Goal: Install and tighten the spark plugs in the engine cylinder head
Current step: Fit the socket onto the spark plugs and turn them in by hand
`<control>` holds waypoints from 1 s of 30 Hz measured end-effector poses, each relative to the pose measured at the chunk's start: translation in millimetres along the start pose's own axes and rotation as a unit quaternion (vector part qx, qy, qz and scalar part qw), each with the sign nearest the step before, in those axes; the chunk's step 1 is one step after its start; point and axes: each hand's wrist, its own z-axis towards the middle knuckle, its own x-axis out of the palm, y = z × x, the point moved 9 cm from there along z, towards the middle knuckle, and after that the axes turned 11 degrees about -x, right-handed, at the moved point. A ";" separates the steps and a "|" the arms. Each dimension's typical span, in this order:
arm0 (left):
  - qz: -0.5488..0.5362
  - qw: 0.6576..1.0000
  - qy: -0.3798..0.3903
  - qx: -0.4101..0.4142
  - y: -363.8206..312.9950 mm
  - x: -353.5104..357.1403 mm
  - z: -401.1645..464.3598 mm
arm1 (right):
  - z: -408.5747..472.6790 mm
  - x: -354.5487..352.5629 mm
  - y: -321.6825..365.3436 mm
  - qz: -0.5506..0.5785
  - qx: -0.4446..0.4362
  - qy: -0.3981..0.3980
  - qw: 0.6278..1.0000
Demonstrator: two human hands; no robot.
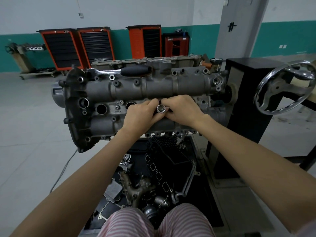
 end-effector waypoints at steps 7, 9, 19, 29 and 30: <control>-0.003 1.000 0.001 0.008 -2.2 0.8 -1.9 | -0.5 4.3 -4.6 -0.007 0.023 0.015 1.000; -0.005 1.000 0.010 0.006 -2.4 1.9 -1.4 | -0.6 7.0 -6.2 -0.013 0.026 0.028 0.999; -0.001 1.000 -0.007 0.001 -1.0 1.1 -0.7 | -0.6 1.8 -0.3 -0.015 0.003 0.012 1.000; -0.023 1.000 0.001 0.012 -3.4 -1.7 -2.1 | -1.7 4.4 -3.8 -0.008 0.024 0.024 0.999; -0.026 1.000 0.004 0.008 -3.4 -2.1 -1.8 | -1.8 4.5 -3.5 -0.010 0.021 0.023 0.999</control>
